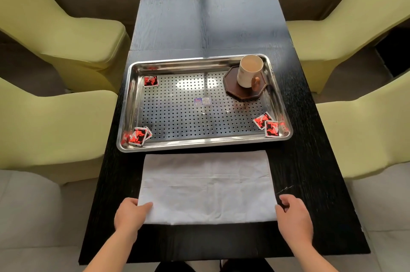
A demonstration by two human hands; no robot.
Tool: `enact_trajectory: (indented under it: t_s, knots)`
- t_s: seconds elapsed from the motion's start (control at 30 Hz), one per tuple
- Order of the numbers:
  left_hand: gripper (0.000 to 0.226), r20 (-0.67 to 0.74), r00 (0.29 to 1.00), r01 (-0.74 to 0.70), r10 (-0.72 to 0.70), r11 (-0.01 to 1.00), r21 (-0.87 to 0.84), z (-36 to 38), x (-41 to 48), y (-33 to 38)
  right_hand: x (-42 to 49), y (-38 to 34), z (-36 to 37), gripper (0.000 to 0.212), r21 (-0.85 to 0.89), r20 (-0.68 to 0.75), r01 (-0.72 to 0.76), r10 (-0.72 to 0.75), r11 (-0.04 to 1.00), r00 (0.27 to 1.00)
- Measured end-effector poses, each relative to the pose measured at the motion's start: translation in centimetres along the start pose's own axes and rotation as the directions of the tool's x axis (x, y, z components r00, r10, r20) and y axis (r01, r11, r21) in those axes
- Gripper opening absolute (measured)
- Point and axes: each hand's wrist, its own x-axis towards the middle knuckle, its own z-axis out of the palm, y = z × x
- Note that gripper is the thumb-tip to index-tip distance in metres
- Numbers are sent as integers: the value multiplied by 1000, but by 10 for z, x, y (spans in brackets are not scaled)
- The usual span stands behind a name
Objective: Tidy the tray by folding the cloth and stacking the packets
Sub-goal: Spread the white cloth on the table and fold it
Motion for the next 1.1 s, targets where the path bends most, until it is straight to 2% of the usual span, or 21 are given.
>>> enact_trajectory:
  t_s: [0.17,0.43,0.6,0.67,0.73,0.83,0.97,1.1]
  knots:
    - [7,62,998,3,5,993,-120,-6,0,-9,-8,4,4,44,-76,106,-63,71,995,992]
    - [5,59,996,89,-72,918,-387,-37,4,-23,-14,-5,22,34,109,135,-21,6,994,991]
    - [3,45,999,45,-28,902,-430,-42,0,-24,-17,-7,25,33,77,160,-29,17,997,987]
    - [3,31,1000,14,0,902,-432,-42,-2,-22,-20,-9,24,33,-8,135,35,-34,999,990]
    - [4,7,999,-28,35,903,-429,-43,-7,-21,-25,-13,24,32,-50,96,150,-145,987,985]
    - [5,-41,993,-118,111,910,-397,-44,-20,-15,-34,-29,31,30,130,158,215,-234,968,959]
    - [9,-101,974,-224,202,919,-324,-43,-46,-3,-48,-74,53,36,473,458,-4,-243,881,855]
    - [11,-146,937,-344,318,911,-226,-41,-77,12,-55,-115,84,45,588,600,-221,-237,778,764]
